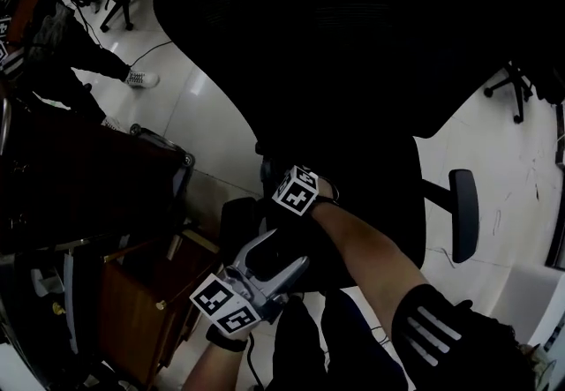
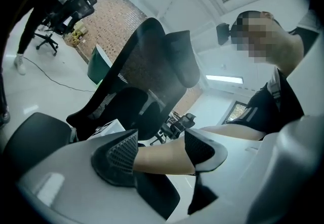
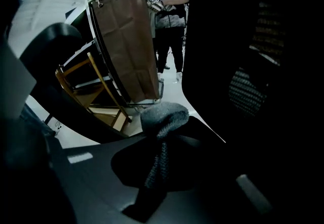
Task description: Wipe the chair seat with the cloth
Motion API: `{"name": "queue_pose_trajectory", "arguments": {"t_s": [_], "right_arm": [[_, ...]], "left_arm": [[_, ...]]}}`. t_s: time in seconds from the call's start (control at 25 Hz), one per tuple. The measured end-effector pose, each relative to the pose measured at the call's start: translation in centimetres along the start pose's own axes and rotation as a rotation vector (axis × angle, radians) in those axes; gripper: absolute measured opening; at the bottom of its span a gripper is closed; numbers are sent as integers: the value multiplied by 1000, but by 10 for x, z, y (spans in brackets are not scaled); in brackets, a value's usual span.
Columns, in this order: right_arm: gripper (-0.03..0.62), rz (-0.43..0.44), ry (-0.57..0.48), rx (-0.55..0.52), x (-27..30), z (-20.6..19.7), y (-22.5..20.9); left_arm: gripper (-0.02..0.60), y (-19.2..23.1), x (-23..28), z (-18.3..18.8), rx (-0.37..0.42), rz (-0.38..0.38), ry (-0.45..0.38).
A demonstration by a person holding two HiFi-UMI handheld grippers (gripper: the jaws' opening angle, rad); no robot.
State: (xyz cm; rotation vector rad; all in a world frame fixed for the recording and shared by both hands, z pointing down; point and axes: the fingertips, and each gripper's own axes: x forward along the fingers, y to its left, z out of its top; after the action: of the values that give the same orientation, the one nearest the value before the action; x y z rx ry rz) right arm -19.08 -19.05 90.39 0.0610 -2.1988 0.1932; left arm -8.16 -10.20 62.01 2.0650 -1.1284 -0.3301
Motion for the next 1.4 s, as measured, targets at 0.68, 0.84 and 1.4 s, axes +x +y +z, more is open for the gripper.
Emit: {"name": "queue_pose_trajectory", "arguments": {"t_s": [0.68,0.84,1.4], "right_arm": [[28,-269,288,85,-148,-225,-148],[28,-363,333,178,-196,-261,-180],[28,-22,61,70,-67,-76,9]], "left_arm": [[313,-24,43,-16,15,-82,75],[313,-29,47,-18,22,-88,93],[311,-12,18,-10,15,2,60]]}}
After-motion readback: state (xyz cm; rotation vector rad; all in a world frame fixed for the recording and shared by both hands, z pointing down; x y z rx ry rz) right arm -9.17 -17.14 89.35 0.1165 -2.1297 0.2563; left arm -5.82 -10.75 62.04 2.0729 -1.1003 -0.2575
